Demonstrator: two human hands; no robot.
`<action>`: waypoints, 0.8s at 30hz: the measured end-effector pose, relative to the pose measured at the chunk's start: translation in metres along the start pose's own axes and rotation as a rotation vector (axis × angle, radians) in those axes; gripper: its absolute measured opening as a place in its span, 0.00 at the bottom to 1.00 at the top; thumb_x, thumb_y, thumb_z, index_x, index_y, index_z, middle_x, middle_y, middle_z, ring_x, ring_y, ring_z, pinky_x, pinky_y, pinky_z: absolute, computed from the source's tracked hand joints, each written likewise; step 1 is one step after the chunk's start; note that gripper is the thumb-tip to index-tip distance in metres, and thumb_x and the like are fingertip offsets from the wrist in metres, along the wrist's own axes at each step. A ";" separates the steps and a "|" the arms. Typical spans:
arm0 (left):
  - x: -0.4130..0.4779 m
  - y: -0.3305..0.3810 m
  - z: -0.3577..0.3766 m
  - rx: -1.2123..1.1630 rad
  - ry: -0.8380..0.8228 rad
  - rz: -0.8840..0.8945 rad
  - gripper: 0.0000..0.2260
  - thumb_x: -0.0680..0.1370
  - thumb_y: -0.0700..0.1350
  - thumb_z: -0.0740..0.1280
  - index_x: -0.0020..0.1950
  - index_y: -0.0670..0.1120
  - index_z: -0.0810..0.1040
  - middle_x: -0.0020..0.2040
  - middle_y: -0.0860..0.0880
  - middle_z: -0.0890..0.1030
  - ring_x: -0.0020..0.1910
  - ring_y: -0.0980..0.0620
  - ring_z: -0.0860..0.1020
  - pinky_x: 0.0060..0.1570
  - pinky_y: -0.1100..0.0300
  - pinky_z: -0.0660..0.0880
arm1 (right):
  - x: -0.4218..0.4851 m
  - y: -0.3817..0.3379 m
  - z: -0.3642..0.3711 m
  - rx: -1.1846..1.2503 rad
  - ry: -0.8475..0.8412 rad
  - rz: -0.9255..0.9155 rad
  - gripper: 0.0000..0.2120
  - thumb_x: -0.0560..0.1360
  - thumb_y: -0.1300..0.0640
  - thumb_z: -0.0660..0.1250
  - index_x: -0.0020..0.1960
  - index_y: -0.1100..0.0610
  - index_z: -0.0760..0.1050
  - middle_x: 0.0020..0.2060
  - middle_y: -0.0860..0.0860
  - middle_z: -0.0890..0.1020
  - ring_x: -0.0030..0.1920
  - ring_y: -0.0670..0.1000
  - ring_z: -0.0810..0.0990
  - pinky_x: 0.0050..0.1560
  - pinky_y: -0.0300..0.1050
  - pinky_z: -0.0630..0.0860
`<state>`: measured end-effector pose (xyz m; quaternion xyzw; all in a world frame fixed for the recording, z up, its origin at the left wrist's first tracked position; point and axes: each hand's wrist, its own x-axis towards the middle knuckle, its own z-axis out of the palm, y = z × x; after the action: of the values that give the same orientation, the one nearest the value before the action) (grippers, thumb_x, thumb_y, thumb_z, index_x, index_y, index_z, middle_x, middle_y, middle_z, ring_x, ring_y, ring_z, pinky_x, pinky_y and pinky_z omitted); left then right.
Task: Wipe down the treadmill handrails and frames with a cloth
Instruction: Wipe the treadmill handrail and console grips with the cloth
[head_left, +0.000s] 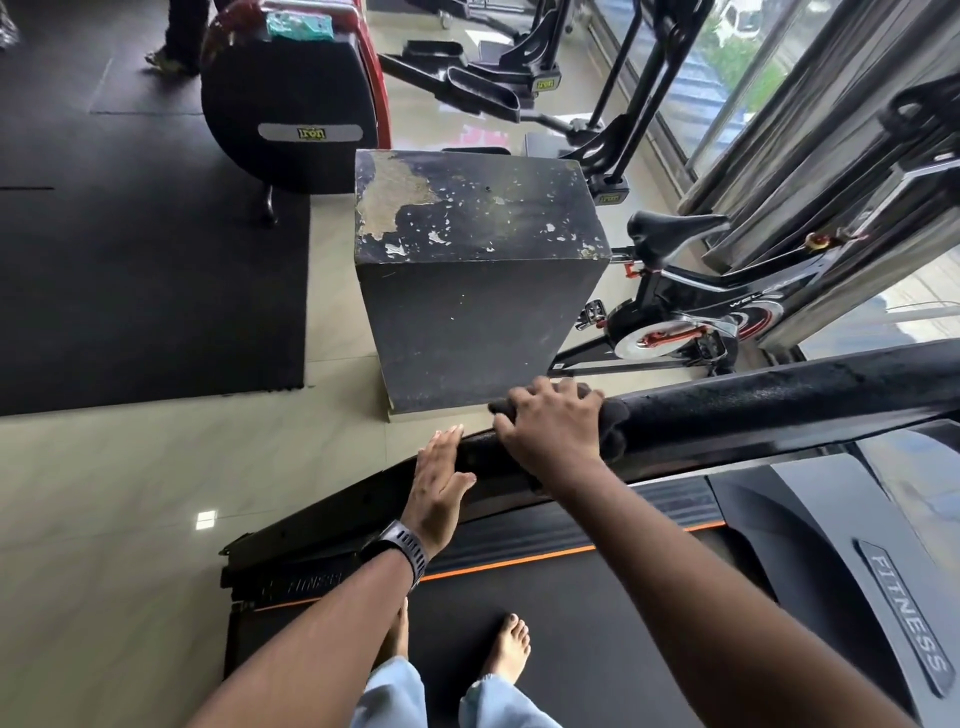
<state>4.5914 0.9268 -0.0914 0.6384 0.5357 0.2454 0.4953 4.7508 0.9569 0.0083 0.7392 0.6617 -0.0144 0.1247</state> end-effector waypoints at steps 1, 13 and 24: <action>0.001 0.003 0.001 -0.024 0.021 -0.033 0.31 0.75 0.52 0.53 0.79 0.46 0.60 0.79 0.51 0.59 0.77 0.60 0.50 0.77 0.61 0.42 | -0.012 -0.001 0.004 0.002 0.060 0.066 0.21 0.75 0.38 0.60 0.60 0.48 0.79 0.60 0.54 0.79 0.63 0.62 0.74 0.63 0.67 0.63; 0.006 0.011 0.014 0.058 0.124 -0.070 0.37 0.74 0.65 0.43 0.78 0.48 0.63 0.78 0.49 0.62 0.79 0.53 0.53 0.77 0.55 0.44 | -0.014 0.009 0.003 -0.002 0.072 0.010 0.20 0.75 0.37 0.60 0.58 0.48 0.79 0.59 0.54 0.79 0.63 0.63 0.74 0.62 0.68 0.64; 0.004 0.019 0.023 0.088 0.170 -0.071 0.35 0.77 0.62 0.45 0.78 0.45 0.63 0.78 0.47 0.63 0.79 0.52 0.55 0.78 0.54 0.46 | 0.005 0.031 -0.005 -0.005 0.003 -0.197 0.23 0.75 0.34 0.57 0.61 0.45 0.78 0.59 0.51 0.79 0.61 0.60 0.75 0.60 0.62 0.67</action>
<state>4.6203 0.9235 -0.0841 0.6171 0.6083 0.2574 0.4276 4.7807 0.9604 0.0172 0.6703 0.7314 -0.0240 0.1234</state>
